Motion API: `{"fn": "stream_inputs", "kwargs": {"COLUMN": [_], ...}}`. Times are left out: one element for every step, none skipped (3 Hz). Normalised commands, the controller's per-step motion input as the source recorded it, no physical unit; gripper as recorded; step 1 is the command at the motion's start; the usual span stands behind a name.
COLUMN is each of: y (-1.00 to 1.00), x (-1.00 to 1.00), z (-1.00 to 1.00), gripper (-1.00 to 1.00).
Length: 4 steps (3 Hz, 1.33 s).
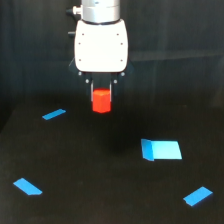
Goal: Pick up the red object from the table
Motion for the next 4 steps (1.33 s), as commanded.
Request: {"fn": "stream_inputs", "kwargs": {"y": [-0.09, -0.09, -0.03, 0.03], "x": [0.0, -0.13, 0.06, -0.06], "z": [0.07, 0.07, -0.05, -0.06], "gripper": [-1.0, -0.97, -0.99, -1.0]}}
